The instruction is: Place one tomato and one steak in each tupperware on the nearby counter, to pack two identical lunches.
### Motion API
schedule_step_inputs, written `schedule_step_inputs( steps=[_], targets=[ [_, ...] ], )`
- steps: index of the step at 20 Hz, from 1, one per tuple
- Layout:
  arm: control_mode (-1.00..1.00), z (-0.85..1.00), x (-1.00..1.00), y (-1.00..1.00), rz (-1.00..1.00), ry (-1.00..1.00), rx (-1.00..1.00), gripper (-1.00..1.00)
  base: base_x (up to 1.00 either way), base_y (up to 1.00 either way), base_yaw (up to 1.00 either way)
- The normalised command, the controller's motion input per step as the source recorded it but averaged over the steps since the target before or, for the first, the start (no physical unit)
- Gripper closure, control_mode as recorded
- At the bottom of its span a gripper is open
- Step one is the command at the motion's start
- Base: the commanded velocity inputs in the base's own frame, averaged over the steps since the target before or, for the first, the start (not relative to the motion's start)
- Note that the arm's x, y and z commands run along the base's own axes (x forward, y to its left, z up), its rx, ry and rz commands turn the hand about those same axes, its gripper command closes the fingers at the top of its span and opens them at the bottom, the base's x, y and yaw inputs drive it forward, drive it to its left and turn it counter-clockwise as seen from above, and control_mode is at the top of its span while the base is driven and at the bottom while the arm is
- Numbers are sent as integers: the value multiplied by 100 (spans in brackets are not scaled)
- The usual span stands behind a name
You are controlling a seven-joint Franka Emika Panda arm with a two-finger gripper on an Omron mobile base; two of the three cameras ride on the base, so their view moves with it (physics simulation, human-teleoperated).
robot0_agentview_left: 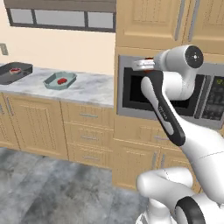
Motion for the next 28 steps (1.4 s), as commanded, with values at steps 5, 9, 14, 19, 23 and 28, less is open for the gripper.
schedule_step_inputs(
  steps=[5, 9, 14, 19, 23, 28],
  targets=[
    [100, 0, 0, 0, 0, 0, 0, 100, 28, 100, 45],
    [100, 0, 0, 0, 0, 0, 0, 100, 56, 100, 40],
    [100, 0, 0, 0, 0, 0, 0, 100, 90, 96, 21],
    [100, 0, 0, 0, 0, 0, 0, 100, 100, 69, 2],
    [100, 0, 0, 0, 0, 0, 0, 100, 100, 68, 0],
    [100, 0, 0, 0, 0, 0, 0, 100, 100, 77, 1]
  ],
)
